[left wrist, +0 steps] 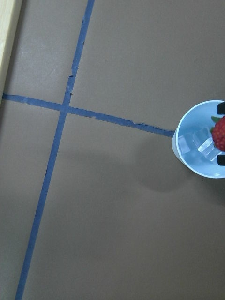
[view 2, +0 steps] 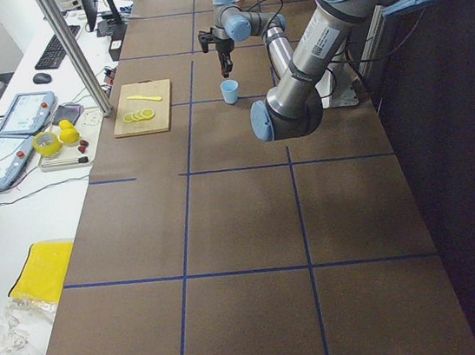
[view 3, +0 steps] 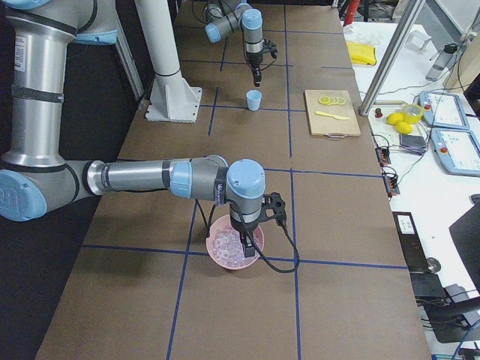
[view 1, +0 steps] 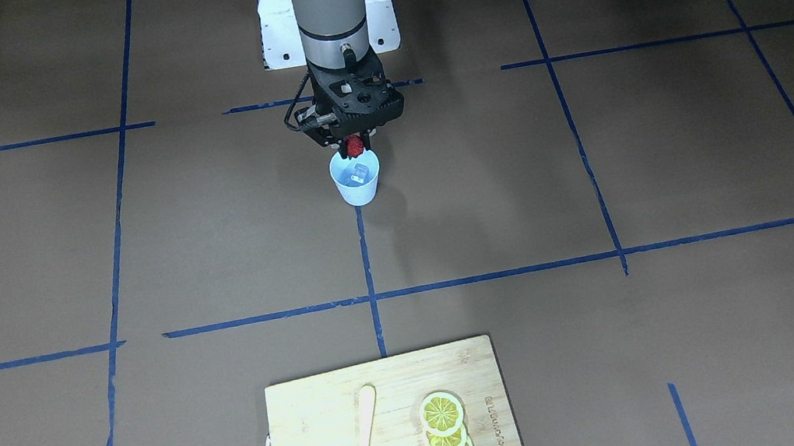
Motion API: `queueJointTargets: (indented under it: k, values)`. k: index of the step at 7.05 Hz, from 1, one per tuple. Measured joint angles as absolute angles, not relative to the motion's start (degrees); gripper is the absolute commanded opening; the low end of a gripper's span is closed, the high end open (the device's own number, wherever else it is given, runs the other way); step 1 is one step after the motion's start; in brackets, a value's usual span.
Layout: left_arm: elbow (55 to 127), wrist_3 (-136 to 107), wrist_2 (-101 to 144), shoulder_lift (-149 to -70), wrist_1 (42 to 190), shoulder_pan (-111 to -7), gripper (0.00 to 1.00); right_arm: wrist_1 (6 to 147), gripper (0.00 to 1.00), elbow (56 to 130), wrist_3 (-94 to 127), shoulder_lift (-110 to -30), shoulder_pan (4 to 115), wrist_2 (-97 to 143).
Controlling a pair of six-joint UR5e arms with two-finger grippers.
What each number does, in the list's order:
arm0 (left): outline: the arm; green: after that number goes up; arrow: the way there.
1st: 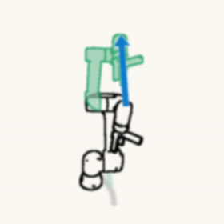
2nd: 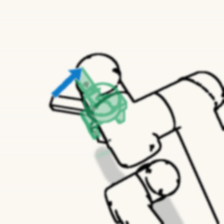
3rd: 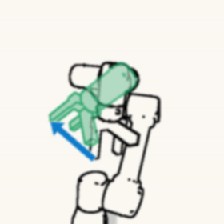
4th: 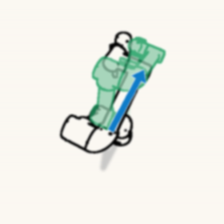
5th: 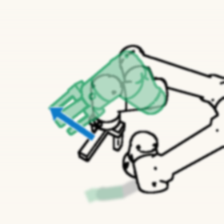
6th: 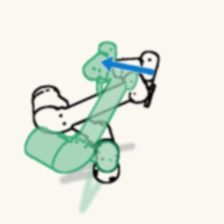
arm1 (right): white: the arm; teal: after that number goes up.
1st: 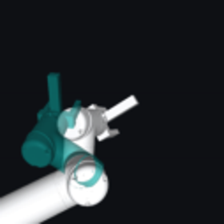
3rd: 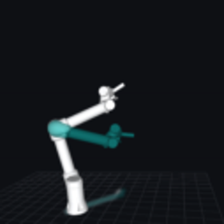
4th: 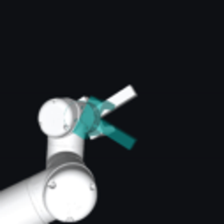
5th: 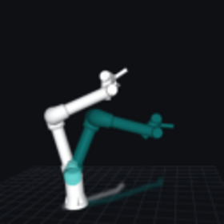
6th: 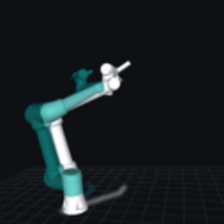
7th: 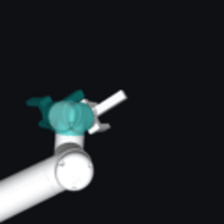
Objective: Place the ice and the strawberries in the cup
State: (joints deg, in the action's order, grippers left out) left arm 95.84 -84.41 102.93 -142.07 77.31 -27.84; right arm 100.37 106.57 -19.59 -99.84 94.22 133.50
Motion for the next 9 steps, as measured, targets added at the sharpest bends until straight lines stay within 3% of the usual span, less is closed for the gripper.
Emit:
queueJointTargets:
  k: [1, 5, 9]
  values:
    - [95.8, -84.4, 102.9, -142.0, 77.3, -27.8, 1.00, 100.4, 0.99, 106.6, -19.6, -99.8, 94.2, 133.5]
    - [97.8, -80.6, 103.0, -139.9, 77.2, -28.0, 1.00, 100.4, 0.99, 106.6, -19.6, -99.8, 94.2, 133.5]
    - [114.7, -53.6, 108.0, -119.1, 76.9, -36.9, 1.00, 100.4, 0.99, 106.6, -19.7, -100.3, 94.2, 133.5]
